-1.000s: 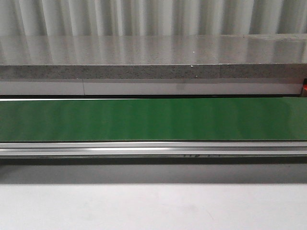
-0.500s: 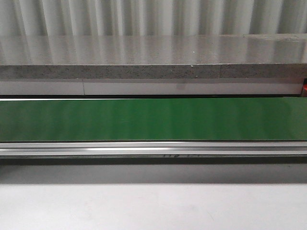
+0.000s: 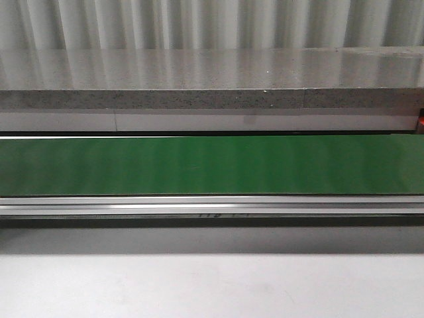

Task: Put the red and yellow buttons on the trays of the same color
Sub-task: 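Grasp the red push-button with the left gripper and lower it onto the belt, then release the button and move the left gripper over a yellow push-button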

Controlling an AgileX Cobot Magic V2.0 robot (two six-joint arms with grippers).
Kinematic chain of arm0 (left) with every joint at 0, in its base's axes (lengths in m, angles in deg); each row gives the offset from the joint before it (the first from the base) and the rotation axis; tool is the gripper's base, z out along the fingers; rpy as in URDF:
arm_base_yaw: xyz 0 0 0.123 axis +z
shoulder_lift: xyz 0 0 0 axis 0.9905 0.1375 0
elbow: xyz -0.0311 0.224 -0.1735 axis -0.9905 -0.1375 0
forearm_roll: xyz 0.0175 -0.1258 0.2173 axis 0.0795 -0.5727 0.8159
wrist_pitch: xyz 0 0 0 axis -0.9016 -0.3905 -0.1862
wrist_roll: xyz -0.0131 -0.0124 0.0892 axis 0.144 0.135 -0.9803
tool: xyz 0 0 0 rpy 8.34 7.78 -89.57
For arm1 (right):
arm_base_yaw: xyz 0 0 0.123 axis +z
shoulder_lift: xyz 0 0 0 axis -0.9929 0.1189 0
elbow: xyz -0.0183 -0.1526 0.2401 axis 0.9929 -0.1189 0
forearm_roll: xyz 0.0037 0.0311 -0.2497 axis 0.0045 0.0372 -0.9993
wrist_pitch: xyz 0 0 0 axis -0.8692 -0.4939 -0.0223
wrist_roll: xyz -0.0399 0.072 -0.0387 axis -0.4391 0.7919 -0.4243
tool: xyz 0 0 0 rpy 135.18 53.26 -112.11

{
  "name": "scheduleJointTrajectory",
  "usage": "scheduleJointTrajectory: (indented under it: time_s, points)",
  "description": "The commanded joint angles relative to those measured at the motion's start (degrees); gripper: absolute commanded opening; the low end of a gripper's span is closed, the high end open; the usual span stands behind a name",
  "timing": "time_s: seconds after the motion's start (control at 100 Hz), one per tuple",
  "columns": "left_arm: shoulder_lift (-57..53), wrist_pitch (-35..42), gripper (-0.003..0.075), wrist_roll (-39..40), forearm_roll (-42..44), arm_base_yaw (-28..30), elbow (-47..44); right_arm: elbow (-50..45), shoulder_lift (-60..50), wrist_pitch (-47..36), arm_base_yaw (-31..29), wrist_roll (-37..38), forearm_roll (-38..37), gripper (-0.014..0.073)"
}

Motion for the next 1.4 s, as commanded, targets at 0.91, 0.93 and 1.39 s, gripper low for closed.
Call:
scheduleJointTrajectory:
  time_s: [0.91, 0.93, 1.39]
  points:
    - [-19.42, 2.35, 0.0649, -4.14, -7.81, 9.43, -2.99, -0.09, -0.82, -4.72, -0.07, -0.48, -0.75, -0.0067]
    - [-19.83, 2.35, 0.0648, -4.14, -7.48, 10.61, -3.66, -0.09, -0.82, -4.72, -0.07, -0.48, -0.75, -0.0067]
    - [-23.6, 8.84, 0.0638, -1.16, -6.49, 31.93, -19.88, -0.09, -0.82, -4.72, -0.07, -0.48, -0.75, -0.0067]
